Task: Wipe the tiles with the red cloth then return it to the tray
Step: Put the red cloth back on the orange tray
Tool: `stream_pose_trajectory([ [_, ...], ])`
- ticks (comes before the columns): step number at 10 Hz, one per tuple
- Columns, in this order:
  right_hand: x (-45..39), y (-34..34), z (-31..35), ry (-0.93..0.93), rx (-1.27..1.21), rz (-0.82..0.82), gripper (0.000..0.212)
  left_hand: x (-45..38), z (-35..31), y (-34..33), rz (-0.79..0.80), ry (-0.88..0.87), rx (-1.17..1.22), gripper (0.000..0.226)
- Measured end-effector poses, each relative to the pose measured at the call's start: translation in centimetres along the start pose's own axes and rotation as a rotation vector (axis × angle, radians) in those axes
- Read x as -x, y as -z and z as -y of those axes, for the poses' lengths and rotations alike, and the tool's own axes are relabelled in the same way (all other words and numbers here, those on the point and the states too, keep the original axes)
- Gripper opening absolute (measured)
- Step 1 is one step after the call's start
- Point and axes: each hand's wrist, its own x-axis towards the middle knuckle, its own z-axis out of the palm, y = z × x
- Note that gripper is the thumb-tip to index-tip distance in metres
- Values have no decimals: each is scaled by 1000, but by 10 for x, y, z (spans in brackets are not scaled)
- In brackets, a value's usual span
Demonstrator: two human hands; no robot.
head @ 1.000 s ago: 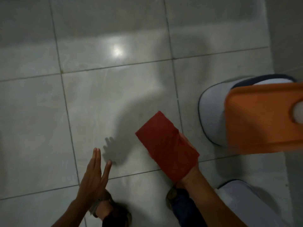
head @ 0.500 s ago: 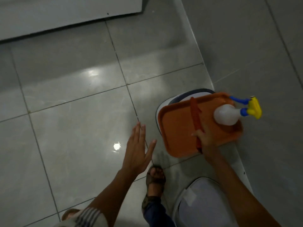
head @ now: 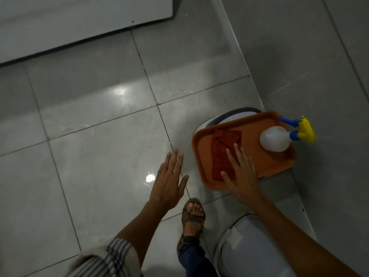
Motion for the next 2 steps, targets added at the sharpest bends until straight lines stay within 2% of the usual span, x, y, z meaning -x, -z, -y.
stream_pose_trajectory([
  [2, 40, 40, 38, -14, -66, 50, 85, 84, 70, 78, -42, 184, 3, 86],
])
